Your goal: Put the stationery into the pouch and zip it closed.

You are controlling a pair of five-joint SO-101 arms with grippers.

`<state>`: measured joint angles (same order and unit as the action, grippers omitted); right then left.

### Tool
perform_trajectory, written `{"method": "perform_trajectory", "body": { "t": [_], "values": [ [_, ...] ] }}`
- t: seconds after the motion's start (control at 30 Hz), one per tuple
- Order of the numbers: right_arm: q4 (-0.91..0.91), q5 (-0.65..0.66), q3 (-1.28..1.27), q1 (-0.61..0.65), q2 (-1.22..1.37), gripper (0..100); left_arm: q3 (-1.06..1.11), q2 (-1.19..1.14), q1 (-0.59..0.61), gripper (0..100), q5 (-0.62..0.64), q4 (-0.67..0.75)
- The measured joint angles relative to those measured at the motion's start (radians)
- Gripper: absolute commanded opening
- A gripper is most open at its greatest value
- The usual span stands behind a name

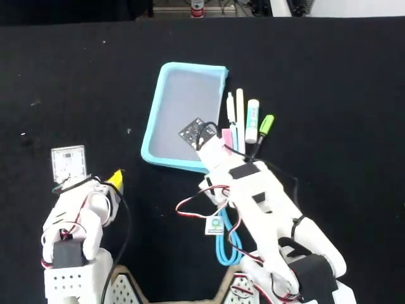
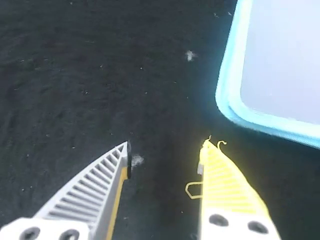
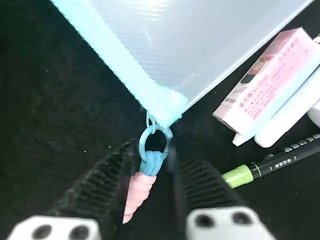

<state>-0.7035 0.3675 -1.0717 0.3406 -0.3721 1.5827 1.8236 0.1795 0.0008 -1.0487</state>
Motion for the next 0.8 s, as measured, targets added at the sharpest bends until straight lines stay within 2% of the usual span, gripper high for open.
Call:
{"method": "perform_trajectory", "body": {
  "t": [0.2, 0.37, 0.57, 0.8],
  "values": [
    [0.0, 0.002, 0.0, -0.006, 0.0, 1.1, 0.0, 0.0, -0.005, 23, -0.018, 0.0],
    [-0.012, -0.017, 0.002, -0.069, 0.0, 1.6, 0.0, 0.0, -0.005, 23, -0.018, 0.0],
    [-0.127, -0.104, 0.048, -0.081, 0.0, 14.2, 0.0, 0.0, -0.005, 23, -0.018, 0.0],
    [-0.092, -0.117, 0.032, -0.086, 0.0, 12.4, 0.0, 0.0, -0.005, 23, -0.018, 0.0]
  ]
}}
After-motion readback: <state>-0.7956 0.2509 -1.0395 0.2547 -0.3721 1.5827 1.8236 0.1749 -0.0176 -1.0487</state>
